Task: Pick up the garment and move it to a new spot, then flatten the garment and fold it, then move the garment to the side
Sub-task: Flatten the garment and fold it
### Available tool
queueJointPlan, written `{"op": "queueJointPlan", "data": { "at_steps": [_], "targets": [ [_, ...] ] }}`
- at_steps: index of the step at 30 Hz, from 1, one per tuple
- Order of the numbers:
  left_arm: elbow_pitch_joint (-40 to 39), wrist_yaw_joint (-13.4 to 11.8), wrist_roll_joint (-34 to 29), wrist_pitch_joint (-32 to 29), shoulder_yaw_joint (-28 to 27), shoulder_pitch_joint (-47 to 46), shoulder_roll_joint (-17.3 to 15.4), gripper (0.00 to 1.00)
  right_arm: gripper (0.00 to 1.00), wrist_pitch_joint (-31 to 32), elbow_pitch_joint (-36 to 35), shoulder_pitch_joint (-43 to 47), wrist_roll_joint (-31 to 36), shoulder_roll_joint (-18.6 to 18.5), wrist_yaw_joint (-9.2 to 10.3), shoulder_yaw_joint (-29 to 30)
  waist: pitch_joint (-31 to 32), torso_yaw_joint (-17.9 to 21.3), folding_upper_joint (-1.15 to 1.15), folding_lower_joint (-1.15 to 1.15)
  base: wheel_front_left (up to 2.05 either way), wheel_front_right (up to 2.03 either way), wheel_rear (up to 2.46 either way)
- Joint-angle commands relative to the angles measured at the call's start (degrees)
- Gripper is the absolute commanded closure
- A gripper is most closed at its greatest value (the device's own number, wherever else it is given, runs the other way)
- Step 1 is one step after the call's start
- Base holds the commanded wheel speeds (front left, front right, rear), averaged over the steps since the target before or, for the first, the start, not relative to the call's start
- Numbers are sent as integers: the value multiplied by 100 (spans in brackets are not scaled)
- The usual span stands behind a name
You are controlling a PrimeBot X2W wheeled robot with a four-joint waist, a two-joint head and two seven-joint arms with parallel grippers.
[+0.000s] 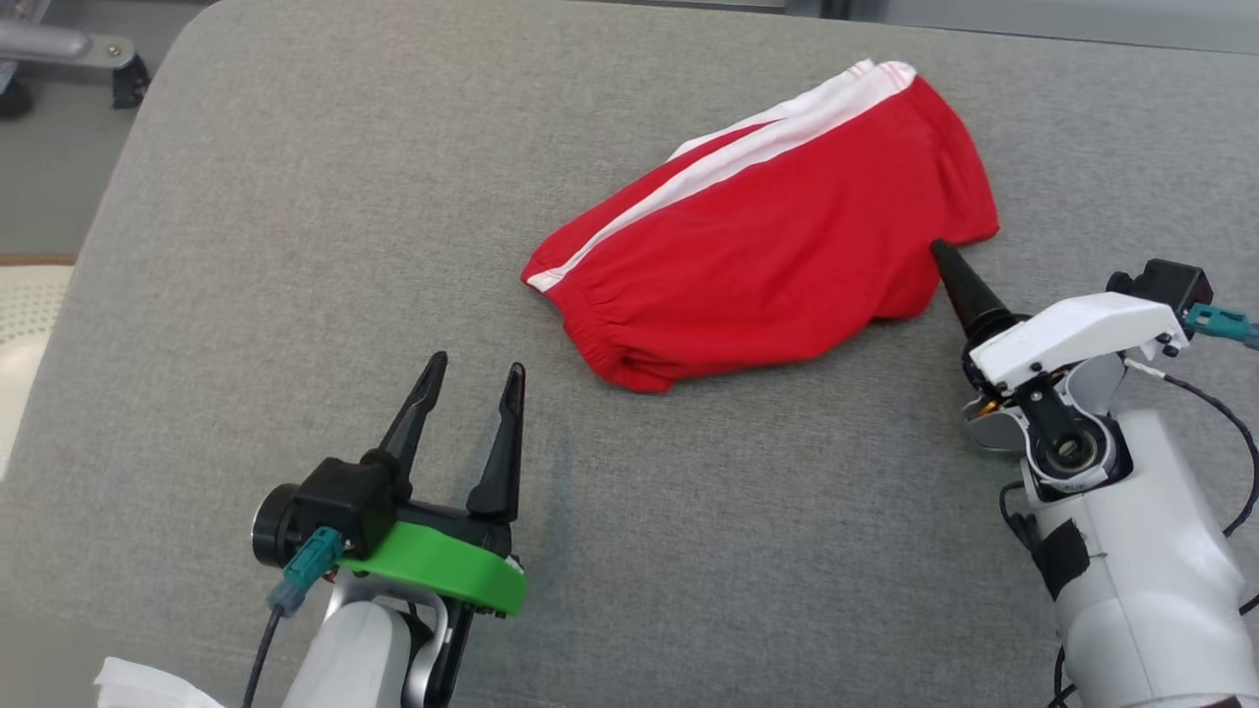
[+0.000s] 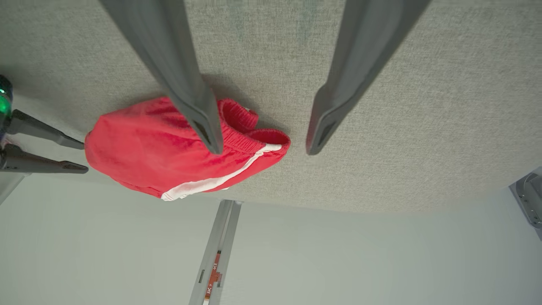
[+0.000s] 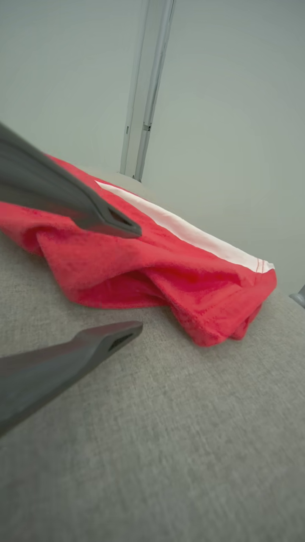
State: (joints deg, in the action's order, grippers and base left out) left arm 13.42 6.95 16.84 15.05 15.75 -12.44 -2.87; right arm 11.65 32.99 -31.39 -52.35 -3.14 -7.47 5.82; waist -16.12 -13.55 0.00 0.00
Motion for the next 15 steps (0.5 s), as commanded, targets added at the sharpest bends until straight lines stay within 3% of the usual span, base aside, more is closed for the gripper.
{"op": "queueJointPlan", "data": {
  "at_steps": [1, 10, 15],
  "targets": [
    [2, -41, 9, 13, 43, -76, -7, 0, 0, 54, 162, -160, 19, -8, -3, 126, -239, -374, 0, 0, 0, 0, 0],
    [-113, -165, 218, 13, 327, -137, -7, 0, 0, 350, 1329, -884, 427, 81, -12, 898, -410, -857, 0, 0, 0, 0, 0],
    [-438, -91, 358, 13, 424, -109, -6, 0, 0, 516, 1802, -1235, 920, -42, -11, 1061, -483, -1045, 0, 0, 0, 0, 0]
  ]
}}
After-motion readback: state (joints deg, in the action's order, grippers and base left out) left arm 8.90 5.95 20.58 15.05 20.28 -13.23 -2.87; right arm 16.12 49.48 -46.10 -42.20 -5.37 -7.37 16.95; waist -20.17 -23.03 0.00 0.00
